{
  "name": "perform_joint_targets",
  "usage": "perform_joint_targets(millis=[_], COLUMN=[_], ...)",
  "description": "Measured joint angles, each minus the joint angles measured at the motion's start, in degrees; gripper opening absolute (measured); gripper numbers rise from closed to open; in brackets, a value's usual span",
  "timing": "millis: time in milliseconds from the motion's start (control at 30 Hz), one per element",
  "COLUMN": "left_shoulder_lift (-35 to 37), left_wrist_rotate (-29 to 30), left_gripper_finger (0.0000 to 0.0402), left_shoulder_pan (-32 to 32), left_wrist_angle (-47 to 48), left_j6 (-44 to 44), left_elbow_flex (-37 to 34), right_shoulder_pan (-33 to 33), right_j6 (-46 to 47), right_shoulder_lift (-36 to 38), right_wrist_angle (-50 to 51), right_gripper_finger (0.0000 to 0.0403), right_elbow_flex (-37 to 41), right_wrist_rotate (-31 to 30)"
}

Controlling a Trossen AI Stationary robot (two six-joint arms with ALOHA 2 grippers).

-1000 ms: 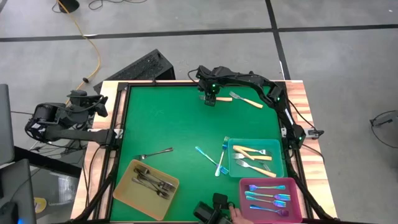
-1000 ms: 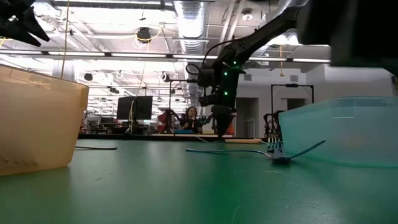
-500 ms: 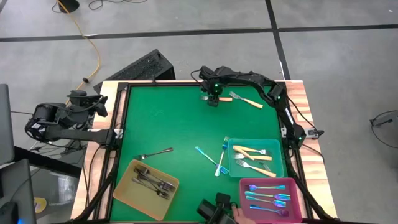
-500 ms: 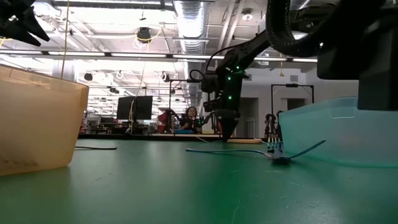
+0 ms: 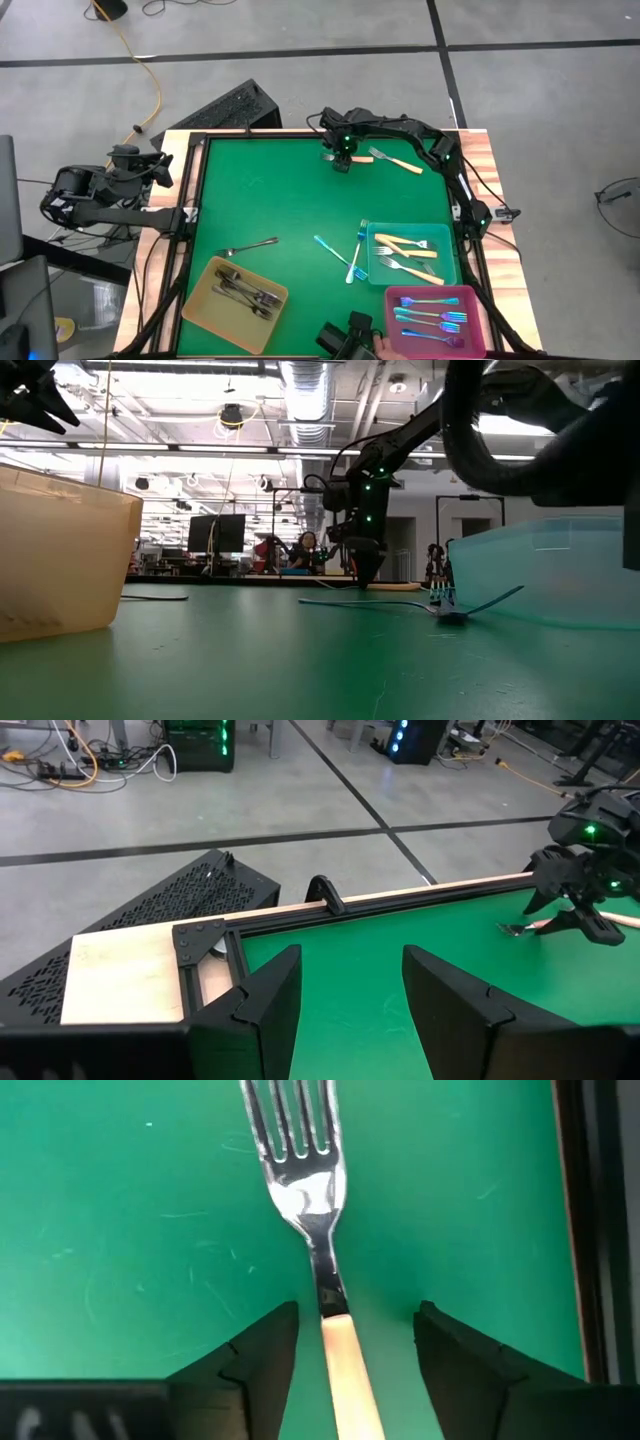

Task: Sort silverware by color (type)
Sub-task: Put the yellow fork into the green bin

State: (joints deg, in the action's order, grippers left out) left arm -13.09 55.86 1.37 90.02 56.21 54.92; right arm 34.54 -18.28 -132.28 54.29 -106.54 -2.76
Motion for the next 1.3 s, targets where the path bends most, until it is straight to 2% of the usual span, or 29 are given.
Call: perform_joint_targets(millis=[433, 533, 1033, 1300], left_shoulder_lift=[0.01, -0.01, 0.01, 0.00], left_wrist_rotate=[0.02, 0.02, 0.07, 0.07], left_gripper_finger=[0.0158, 0.0158, 0.0158, 0.0158], left_shoulder_pan=[0.00, 0.00, 0.00, 0.00], left_wrist_angle=[0.00, 0.00, 0.00, 0.00], left_j6=[-0.02, -0.02, -0.02, -0.02], left_elbow_flex=[0.00, 0.00, 0.00, 0.00], right_shoulder_pan=[-0.44, -0.44, -0.50, -0.63], right_j6=[1.84, 1.84, 2.82, 3.02], right_shoulder_lift=[-0.12, -0.12, -0.10, -0.31], right_wrist_angle=[-0.14, -0.23, -0.32, 1.16], right_gripper_finger=[0.0080, 0.0058, 0.0057, 0.0057], right_elbow_flex=[0.09, 0.09, 0.02, -6.25], right_wrist_rotate=[0.03, 0.01, -0.25, -0.86])
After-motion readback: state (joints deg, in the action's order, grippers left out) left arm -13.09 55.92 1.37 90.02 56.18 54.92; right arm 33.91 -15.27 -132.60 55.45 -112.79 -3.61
